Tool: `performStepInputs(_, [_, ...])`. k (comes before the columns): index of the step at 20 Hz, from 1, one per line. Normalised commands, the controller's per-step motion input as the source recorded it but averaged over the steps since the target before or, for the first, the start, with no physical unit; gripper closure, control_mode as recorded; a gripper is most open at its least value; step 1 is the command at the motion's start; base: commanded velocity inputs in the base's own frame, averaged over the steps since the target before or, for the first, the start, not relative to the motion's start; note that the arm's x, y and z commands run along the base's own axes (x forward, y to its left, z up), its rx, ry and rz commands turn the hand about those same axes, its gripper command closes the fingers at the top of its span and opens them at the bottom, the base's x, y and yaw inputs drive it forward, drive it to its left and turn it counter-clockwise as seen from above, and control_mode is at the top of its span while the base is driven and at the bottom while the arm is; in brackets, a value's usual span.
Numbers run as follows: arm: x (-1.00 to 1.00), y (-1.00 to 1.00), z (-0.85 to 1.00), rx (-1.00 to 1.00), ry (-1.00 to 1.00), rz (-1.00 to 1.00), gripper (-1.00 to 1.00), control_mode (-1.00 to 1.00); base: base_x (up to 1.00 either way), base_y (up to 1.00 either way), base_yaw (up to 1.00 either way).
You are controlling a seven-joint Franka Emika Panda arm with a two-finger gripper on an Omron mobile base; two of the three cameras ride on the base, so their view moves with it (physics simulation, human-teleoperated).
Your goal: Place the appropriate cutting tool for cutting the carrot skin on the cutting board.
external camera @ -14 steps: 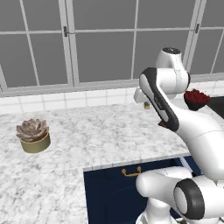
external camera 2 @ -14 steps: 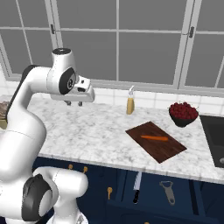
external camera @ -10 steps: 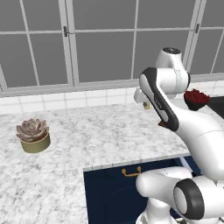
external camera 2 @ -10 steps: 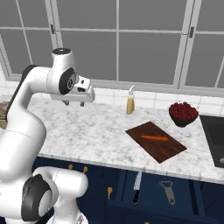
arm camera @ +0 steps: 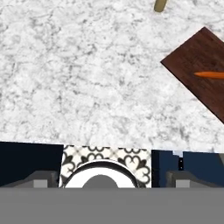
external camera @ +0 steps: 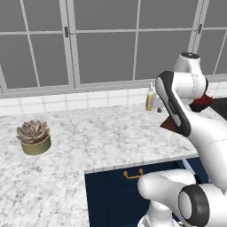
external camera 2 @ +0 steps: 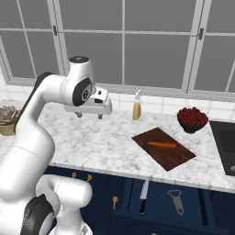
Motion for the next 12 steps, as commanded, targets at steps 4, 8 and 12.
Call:
performStepInputs(4, [-0.42,-1.00,-0.10,0.04,0.00,-0.05,-1.00,-1.00,0.00,0.00,0.00])
performStepInputs(8, [-0.18,-0.96,-0.05,0.06,0.02,-0.04,-1.00,-1.00,0.00,0.00,0.00])
performStepInputs(12, [-0.15,-0.92,-0.12,0.04,0.03,-0.04,-1.00,-1.00,0.00,0.00,0.00])
